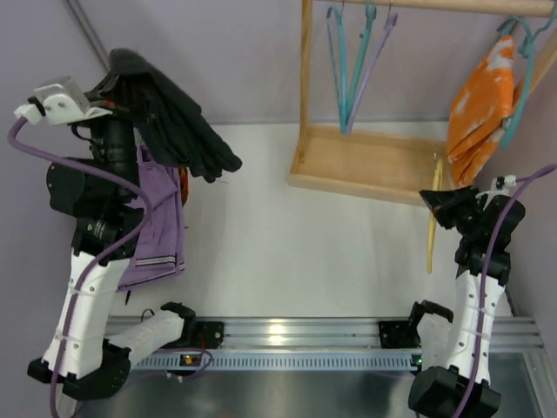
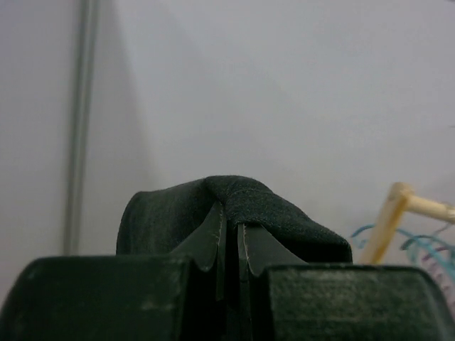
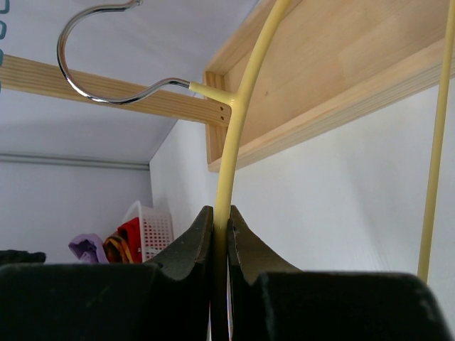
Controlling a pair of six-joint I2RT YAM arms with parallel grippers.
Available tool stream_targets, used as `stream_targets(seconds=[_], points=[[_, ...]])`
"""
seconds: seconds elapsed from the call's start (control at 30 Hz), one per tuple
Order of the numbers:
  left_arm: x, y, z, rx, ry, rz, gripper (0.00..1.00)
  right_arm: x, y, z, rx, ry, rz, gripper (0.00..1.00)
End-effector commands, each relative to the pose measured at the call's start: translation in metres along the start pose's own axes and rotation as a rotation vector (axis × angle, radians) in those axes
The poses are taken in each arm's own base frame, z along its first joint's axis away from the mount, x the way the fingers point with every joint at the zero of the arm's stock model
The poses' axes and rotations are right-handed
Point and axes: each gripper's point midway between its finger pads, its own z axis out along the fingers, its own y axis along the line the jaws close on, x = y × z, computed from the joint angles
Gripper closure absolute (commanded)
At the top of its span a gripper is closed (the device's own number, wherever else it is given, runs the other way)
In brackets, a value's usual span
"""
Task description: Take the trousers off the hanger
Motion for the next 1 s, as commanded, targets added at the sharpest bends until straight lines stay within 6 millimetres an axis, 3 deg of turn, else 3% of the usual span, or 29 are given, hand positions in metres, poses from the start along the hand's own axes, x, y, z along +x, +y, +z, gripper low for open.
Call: stream_targets(seconds=[0.0, 0.07, 0.1, 0.2, 0.33, 0.4, 0.83, 0.93, 0.97], points=[[-0.055, 0.051, -0.039, -0.145, -0.134, -0.025, 1.0, -0.019, 0.025, -0.003, -0.075, -0.059, -0.088, 1.0], [-0.057, 0.081, -0.056, -0.255, -0.13, 0.044, 1.0, -0.02, 0.026, -0.003, -0.08, -0.06, -0.093, 1.0], [-0.07, 0.096, -0.073, -0.316, -0.151, 0.089, 1.0, -0.019, 0.026, -0.002, -0.081, -0.052, -0.091, 1.0], [-0.083, 0.12, -0.101, -0.436, -0.158, 0.171, 1.0, -0.018, 0.025, -0.001, -0.084, -0.043, -0.093, 1.0], [-0.114, 0.13, -0.143, -0.543, -0.222, 0.247, 1.0, -0.018, 0.03, -0.003, -0.096, -0.031, -0.124, 1.0], [-0.116, 0.135, -0.155, -0.582, -0.221, 0.298, 1.0, -0.017, 0.033, -0.003, -0.103, -0.023, -0.131, 1.0], [-0.058, 0.177, -0.203, -0.723, -0.077, 0.478, 1.0, -0.019, 0.048, -0.012, -0.135, -0.018, -0.191, 1.0], [-0.031, 0.187, -0.198, -0.715, -0.03, 0.491, 1.0, -0.019, 0.048, -0.011, -0.13, -0.011, -0.188, 1.0], [-0.012, 0.194, -0.196, -0.711, 0.012, 0.509, 1.0, -0.02, 0.047, -0.01, -0.127, -0.01, -0.184, 1.0]])
